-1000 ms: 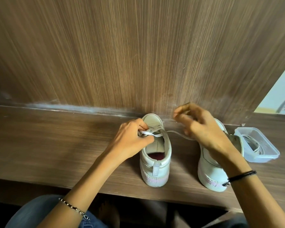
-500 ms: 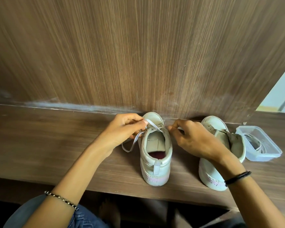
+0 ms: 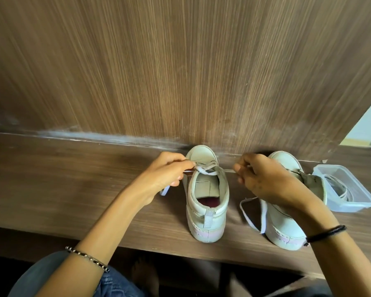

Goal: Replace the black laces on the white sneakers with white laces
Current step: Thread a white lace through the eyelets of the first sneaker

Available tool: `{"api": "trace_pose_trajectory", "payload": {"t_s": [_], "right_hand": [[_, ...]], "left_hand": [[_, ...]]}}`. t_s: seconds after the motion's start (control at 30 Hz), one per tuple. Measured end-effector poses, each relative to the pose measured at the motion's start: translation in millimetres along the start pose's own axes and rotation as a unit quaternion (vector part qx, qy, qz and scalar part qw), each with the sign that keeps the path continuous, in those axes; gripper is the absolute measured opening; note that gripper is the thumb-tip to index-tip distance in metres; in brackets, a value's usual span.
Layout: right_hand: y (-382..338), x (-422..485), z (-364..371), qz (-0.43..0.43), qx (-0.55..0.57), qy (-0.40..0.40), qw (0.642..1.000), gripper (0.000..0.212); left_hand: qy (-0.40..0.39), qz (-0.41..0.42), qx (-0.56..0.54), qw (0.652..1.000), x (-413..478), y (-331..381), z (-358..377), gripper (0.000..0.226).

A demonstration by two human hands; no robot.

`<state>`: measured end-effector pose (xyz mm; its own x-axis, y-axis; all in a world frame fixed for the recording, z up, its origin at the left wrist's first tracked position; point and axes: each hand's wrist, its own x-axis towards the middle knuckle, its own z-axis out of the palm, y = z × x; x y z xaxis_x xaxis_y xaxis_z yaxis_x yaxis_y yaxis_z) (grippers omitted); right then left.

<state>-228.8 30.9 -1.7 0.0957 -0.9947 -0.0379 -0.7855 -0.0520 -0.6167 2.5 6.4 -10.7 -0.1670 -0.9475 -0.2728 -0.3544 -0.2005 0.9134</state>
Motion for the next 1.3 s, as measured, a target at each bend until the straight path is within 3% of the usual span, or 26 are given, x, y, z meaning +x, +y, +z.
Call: {"api": "trace_pose_trajectory", "payload": {"t_s": [0.13,0.33,0.53,0.77,0.9,1.07,1.3], "right_hand": [[2.6,0.1,-2.4,-0.017,0.038,0.001,0.999,0.019],[3.3,-1.2,-3.4,-0.05,0.049,-0.022,0.997,0.01],[2.3,-0.5,-1.3,0.018,0.011,0.027,0.999,0.023],[0.9,-0.4,5.8,0.009,-0.007,-0.009,1.0,0.028],[3.2,1.1,3.1,-0.025,0.045,0.002,0.999,0.009],[4.3,1.5,0.0,-0.12,0.088,-0.007,0.989,0.032],[5.7,3.7,6.7,-0.229,-0.035,0.073,0.97,0.028]], "left_hand": [[-0.014,-0.006,0.048,0.999,-1.3,2.5,-6.8,0.013],[-0.027,-0.005,0.007,1.0,2.9,-3.3,-9.0,0.018],[-0.023,-0.006,-0.018,1.0,4.7,-4.3,-10.2,0.033],[-0.011,0.004,0.025,1.0,5.1,-7.6,-7.9,0.03],[-0.005,0.085,0.009,0.996,-0.2,-2.5,-0.2,0.012],[0.008,0.194,0.091,0.977,-0.1,1.4,10.0,0.006],[0.073,0.344,0.293,0.889,6.0,-9.7,15.3,0.012]]}}
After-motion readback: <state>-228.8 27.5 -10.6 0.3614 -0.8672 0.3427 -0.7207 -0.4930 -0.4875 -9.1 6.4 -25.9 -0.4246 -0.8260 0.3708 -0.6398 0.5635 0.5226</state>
